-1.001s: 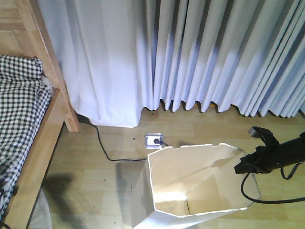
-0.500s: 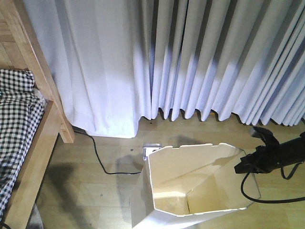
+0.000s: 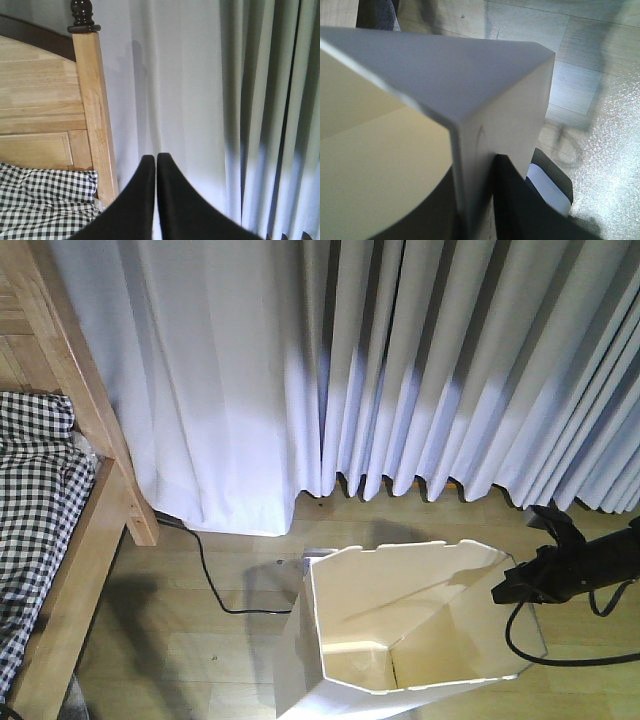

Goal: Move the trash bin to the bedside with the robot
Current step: 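Drive closer to the bed head near the curtains, carrying the bin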

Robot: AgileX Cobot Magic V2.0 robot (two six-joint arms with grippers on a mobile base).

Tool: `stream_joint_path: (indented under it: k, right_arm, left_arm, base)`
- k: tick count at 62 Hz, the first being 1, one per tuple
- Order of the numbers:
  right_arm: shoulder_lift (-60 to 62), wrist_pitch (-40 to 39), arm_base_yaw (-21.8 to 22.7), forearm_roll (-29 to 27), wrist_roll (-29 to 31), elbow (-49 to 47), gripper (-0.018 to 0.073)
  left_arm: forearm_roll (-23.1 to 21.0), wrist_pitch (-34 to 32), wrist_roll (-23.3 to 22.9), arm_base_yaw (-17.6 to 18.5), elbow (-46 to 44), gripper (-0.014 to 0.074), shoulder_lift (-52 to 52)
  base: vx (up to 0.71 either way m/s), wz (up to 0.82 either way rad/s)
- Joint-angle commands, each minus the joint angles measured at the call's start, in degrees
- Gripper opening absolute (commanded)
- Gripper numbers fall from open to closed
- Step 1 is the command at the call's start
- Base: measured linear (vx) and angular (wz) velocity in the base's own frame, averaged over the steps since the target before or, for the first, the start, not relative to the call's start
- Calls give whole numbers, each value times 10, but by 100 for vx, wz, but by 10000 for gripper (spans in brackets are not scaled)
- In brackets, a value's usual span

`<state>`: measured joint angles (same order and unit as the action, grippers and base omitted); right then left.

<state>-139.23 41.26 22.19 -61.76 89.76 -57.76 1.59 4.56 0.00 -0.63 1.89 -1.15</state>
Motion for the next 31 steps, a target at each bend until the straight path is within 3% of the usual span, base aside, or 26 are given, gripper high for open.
stream_joint_path:
  k: [1,24,31]
  right_arm:
    - [42,140,1,-30,-9,-3,-4]
    - [42,140,1,-31,-8,-3,-4]
    - [41,137,1,-54,-8,-3,-4]
  left_arm:
    - [-5,-42,-8,4,7,-6,-4]
    - [-5,-42,-8,4,7,-6,-4]
    - [-5,-42,-8,4,7,-6,-4]
  base:
    - [0,0]
    - [0,0]
    - [0,0]
